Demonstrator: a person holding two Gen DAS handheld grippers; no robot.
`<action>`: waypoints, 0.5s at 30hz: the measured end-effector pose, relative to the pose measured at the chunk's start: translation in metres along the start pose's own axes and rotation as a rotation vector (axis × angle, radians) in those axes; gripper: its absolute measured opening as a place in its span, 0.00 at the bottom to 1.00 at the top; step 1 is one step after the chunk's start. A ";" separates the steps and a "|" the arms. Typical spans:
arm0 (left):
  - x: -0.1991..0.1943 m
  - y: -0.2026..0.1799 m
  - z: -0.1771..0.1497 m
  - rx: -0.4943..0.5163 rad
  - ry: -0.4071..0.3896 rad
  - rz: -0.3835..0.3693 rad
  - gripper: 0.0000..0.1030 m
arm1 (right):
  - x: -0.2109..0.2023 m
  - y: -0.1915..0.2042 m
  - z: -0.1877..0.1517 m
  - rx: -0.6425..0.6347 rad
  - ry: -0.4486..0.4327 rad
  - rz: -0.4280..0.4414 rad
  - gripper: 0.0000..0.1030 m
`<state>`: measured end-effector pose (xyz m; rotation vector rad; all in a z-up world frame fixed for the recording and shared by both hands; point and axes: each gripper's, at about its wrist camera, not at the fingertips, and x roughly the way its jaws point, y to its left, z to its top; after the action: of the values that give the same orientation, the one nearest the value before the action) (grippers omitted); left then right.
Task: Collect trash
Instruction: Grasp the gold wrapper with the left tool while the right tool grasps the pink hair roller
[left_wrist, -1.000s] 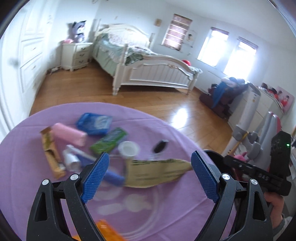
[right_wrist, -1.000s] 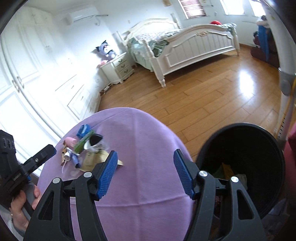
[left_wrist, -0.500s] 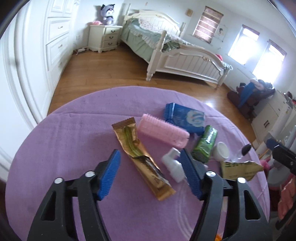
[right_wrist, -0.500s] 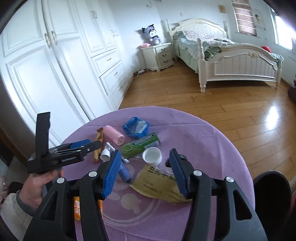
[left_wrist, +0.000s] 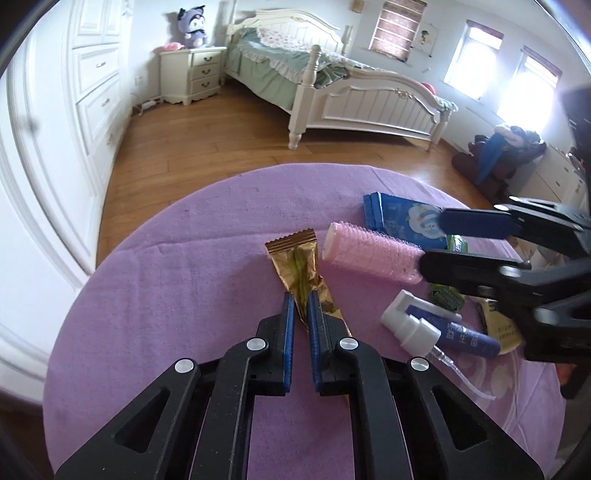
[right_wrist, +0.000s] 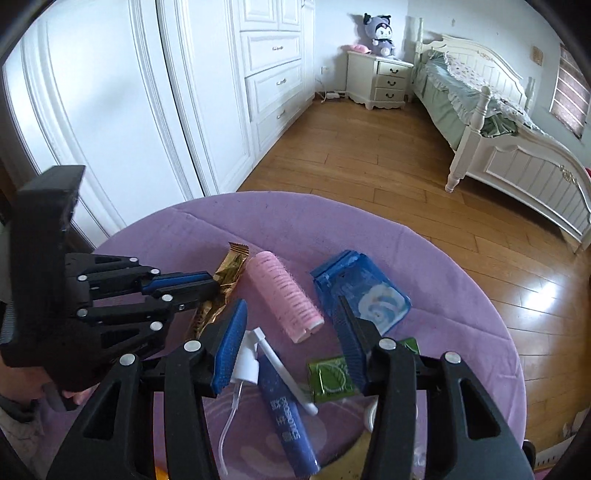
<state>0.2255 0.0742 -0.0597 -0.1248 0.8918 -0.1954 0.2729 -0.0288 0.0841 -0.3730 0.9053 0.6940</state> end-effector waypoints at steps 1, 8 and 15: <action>-0.001 0.002 0.000 0.000 0.000 -0.003 0.09 | 0.006 0.001 0.002 -0.004 0.015 -0.006 0.47; -0.008 0.009 -0.006 -0.018 -0.021 -0.032 0.04 | 0.026 0.018 0.003 -0.085 0.076 -0.016 0.31; -0.012 0.006 -0.014 -0.047 -0.018 -0.006 0.03 | -0.027 0.015 -0.012 0.018 -0.117 0.037 0.28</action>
<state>0.2078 0.0821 -0.0603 -0.1724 0.8781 -0.1790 0.2444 -0.0351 0.0990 -0.2969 0.8088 0.7340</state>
